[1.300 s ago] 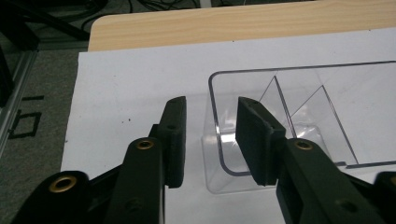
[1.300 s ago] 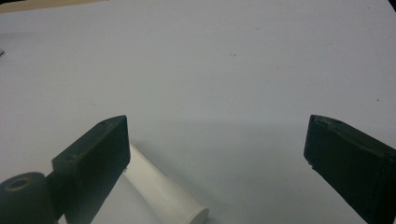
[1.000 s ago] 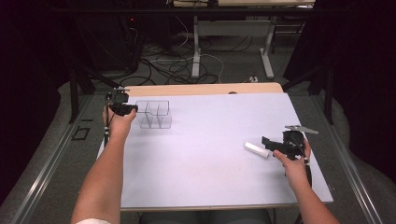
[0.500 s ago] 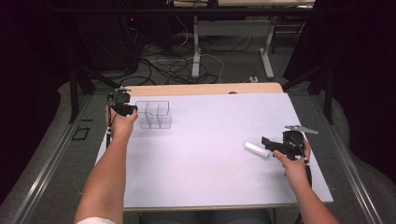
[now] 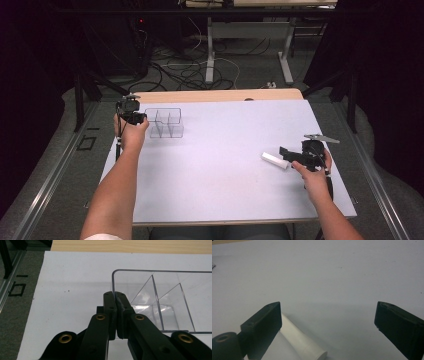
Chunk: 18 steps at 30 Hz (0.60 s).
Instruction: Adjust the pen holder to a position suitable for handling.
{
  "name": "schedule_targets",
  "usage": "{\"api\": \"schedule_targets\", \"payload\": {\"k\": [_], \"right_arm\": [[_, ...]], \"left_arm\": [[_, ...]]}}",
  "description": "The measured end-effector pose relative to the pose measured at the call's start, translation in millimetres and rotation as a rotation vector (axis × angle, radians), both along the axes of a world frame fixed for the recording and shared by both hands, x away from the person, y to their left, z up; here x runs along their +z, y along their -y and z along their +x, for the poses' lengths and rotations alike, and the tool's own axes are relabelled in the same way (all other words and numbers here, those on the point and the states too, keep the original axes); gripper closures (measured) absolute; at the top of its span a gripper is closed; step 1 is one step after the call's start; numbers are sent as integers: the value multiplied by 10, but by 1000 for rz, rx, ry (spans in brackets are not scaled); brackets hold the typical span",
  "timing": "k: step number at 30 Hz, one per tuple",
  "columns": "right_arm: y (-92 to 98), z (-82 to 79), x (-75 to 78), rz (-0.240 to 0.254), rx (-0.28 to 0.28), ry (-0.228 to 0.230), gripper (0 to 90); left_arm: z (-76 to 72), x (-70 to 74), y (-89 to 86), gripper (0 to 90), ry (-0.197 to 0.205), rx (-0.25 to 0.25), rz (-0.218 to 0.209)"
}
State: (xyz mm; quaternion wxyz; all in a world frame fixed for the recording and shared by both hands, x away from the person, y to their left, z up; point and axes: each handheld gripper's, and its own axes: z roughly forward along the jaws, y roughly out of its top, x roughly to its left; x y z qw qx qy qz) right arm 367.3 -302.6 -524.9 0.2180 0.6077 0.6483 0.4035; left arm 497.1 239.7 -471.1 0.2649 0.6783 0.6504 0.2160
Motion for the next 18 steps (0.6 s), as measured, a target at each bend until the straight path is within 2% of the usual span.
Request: {"api": "schedule_targets", "payload": {"k": [1,6,9,11,14,18], "right_arm": [[-1,0,1,1,0,0,69],[6,3,-2,-1,-1,1,69],[-5,-3,6,8,-5,-4,69],[-3,-4,6,4,-1,0,69],[-7,-5,6,3,1,0,69],[-17,-8,9,3,3,1,69]], "left_arm": [[-5,3,1,891,2,6,-9],[-63,42,-9,891,-16,-2,-3],[-143,37,-31,891,-37,5,-32],[-166,35,-39,891,-38,2,-39],[-235,53,-42,890,-45,-8,-29],[-340,52,-35,890,-54,-19,-38]]}}
